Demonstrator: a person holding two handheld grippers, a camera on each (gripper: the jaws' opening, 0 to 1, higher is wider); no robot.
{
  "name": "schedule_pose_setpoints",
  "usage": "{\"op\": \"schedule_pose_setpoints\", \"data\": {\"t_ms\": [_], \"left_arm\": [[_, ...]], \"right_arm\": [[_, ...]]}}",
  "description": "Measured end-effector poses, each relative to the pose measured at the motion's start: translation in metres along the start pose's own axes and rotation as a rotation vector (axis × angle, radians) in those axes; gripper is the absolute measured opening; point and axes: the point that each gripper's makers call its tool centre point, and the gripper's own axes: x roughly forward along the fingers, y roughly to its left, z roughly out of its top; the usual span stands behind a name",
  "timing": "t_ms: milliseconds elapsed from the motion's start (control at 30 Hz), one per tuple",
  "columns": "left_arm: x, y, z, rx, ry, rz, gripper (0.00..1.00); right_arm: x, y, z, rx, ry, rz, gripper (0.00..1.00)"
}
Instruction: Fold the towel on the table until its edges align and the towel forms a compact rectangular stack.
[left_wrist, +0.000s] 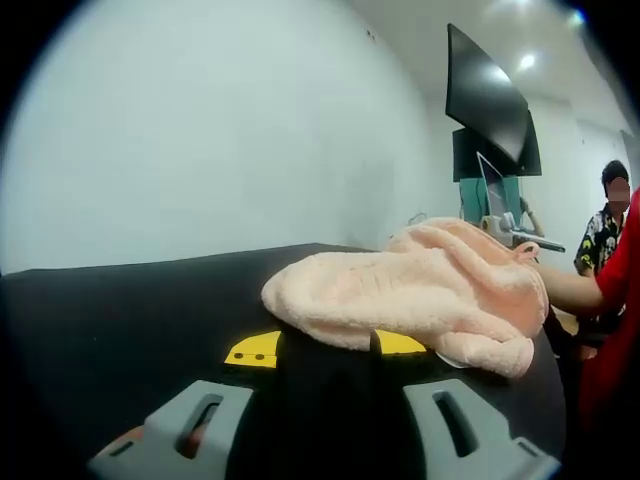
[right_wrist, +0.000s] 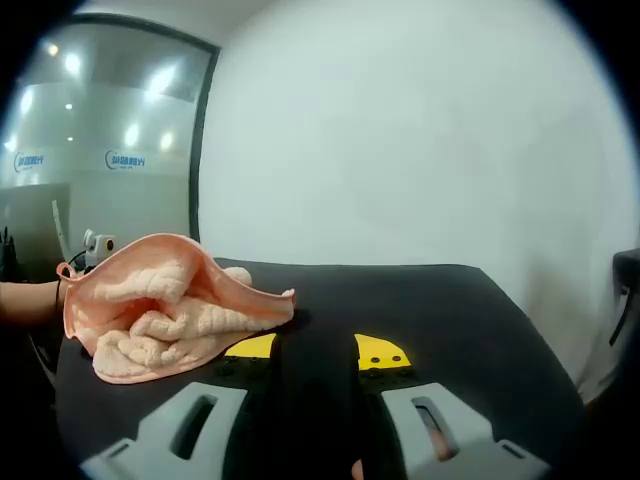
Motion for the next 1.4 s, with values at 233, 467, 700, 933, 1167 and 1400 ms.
{"op": "schedule_pose_setpoints", "data": {"t_ms": [233,467,700,933,1167,1400], "left_arm": [[0.0001,-0.0019,-0.0023,0.012,0.012,0.003,0.31],[0.0006,-0.0009,-0.0028,0.019,0.016,0.007,0.31],[0.0008,-0.0036,-0.0032,0.025,0.018,0.004,0.31],[0.0012,-0.0053,-0.0028,0.026,0.016,-0.004,0.31],[0.0013,-0.004,-0.0042,0.033,0.022,-0.001,0.31],[0.001,-0.0041,-0.0037,0.034,0.02,-0.009,0.31]], "right_arm": [[0.0007,-0.0013,-0.0004,-0.005,0.003,-0.002,0.25],[0.0,-0.0005,-0.0013,-0.002,0.007,-0.005,0.25],[-0.0004,0.0007,-0.0023,-0.006,0.012,-0.004,0.25],[0.0011,0.0003,-0.0021,-0.014,0.013,0.003,0.25],[-0.0013,0.0008,0.0003,-0.003,0.001,0.0,0.25],[-0.0002,0.0015,-0.0005,-0.01,0.004,0.004,0.25]]}}
